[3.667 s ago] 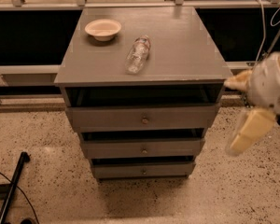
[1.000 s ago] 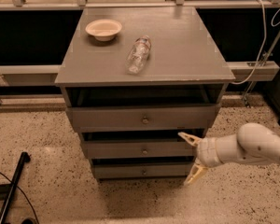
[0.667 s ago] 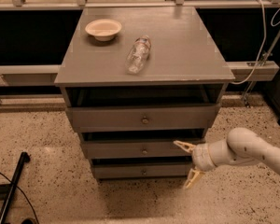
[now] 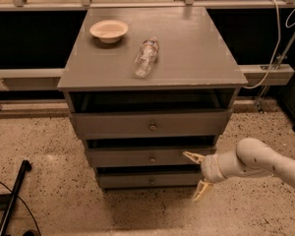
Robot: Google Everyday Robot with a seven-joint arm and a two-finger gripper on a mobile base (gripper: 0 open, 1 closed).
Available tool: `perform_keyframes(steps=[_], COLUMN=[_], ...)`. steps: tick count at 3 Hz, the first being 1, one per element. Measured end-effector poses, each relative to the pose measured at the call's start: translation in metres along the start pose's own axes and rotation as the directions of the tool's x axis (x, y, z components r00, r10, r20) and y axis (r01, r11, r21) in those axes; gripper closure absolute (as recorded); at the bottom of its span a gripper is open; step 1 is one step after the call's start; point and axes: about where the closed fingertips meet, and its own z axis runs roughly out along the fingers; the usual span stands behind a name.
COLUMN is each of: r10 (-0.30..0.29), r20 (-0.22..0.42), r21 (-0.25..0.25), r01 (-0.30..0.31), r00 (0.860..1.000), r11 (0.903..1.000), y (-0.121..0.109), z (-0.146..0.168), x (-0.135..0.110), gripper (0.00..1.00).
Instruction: Open bottom drawer
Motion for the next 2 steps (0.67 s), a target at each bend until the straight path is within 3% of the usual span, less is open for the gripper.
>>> perform_keyframes(steps=[1,2], r10=[0.040,0.060], r20=[-0.121,-0.193], r21=[0.027,0.055], r01=[-0.037,-0.050], r00=[0.992,0.979], r11=[0.9989,0.9972], y=[0.000,0.006], z=[0.004,0.004], x=[0.041,0.103], gripper=[0.00,0.00])
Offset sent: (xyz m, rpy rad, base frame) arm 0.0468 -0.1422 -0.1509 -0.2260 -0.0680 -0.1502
